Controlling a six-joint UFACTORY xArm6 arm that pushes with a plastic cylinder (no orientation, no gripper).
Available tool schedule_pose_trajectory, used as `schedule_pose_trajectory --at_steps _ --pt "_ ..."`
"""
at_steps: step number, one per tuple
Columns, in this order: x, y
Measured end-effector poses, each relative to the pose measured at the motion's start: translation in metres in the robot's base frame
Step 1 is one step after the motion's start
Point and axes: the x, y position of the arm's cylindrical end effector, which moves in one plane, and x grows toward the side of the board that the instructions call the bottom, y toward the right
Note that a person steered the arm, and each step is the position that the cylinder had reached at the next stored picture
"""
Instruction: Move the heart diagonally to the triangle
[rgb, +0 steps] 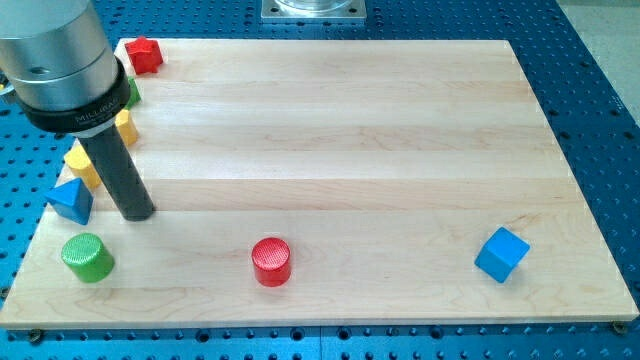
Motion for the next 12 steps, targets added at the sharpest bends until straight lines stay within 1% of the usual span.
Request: schedule_pose_trajectory --at_steps 1,3,4,5,6,7,8,9,10,11,12 --pt "0.000 0.000" --pt "0.017 0.000" --pt "0.017 -0.004" --pt "0.042 -0.004" --pt "0.053 -0.021" --pt "0.051 -0.021" --pt "0.045 -0.073" --pt "0.044 -0.105" --pt "-0.013 -0.103" --pt "-0.049 -0.077" --pt "-0.069 -0.052"
